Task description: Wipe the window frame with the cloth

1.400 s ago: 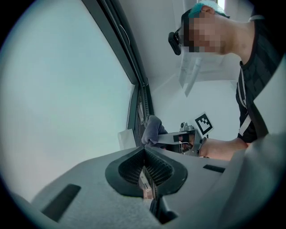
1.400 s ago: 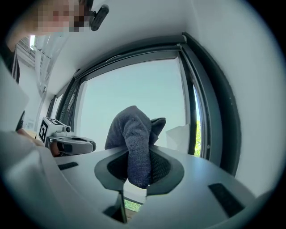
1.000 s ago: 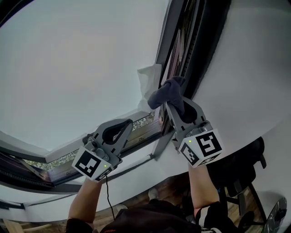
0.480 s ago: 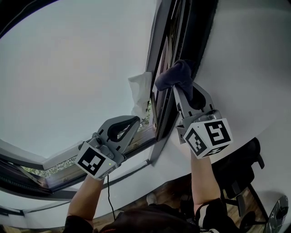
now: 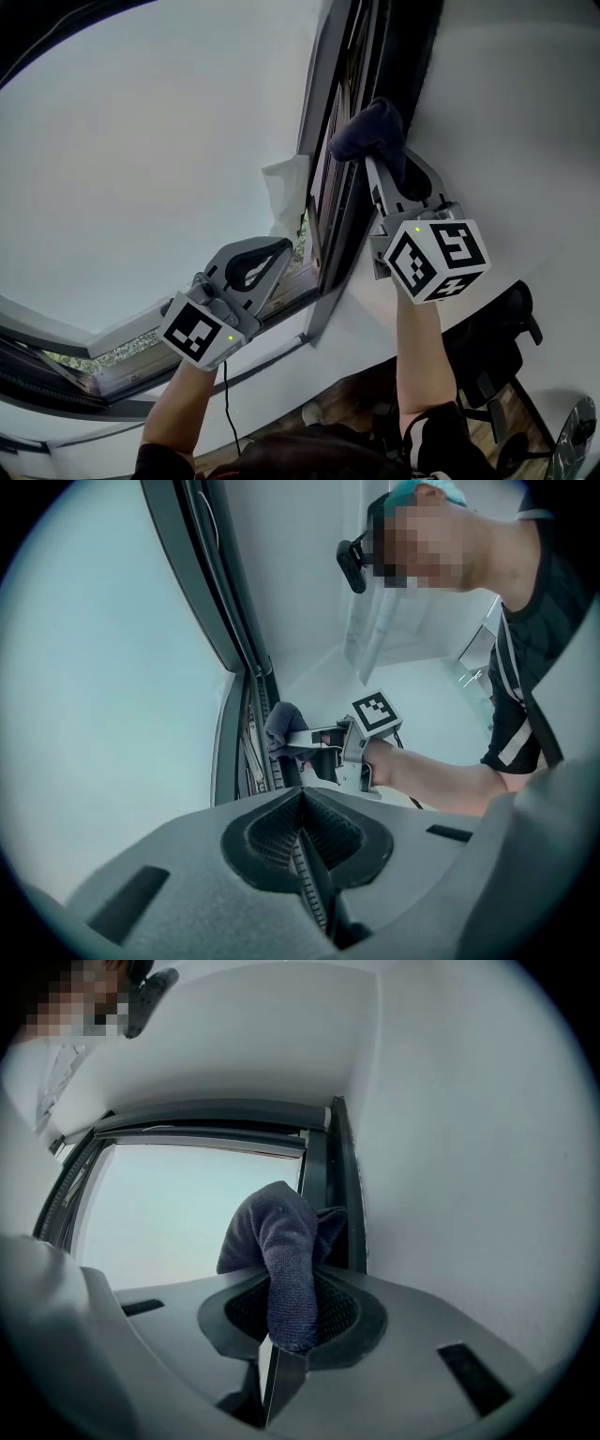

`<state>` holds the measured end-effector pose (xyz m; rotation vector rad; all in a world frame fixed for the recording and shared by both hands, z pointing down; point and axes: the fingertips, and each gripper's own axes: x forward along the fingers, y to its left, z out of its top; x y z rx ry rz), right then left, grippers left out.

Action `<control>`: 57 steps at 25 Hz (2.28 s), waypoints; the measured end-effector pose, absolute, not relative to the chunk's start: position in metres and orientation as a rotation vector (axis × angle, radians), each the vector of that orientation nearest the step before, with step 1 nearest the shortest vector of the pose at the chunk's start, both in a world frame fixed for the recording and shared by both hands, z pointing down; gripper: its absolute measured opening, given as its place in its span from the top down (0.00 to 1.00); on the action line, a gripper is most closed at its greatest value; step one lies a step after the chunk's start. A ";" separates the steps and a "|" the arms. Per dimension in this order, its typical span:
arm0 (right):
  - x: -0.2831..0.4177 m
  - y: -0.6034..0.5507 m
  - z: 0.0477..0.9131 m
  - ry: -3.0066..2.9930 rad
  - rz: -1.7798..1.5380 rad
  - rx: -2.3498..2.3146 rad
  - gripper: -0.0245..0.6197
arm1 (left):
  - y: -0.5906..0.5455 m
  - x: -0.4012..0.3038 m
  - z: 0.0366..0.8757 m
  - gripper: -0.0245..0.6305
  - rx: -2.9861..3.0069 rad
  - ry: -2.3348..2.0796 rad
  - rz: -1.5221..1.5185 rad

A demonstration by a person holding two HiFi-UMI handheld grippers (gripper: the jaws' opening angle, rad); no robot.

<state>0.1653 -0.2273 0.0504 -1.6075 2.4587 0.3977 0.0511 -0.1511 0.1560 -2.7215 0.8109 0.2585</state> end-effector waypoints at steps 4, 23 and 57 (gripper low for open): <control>0.166 -0.229 0.054 2.452 0.383 -1.631 0.87 | -0.148 0.046 0.158 0.93 -2.728 0.811 0.268; 0.167 -0.235 0.101 2.495 0.278 -1.653 0.87 | -0.145 0.044 0.188 0.93 -2.766 0.815 0.245; 0.171 -0.247 0.233 2.584 0.027 -1.727 0.87 | -0.156 0.058 0.276 0.93 -2.965 0.841 0.172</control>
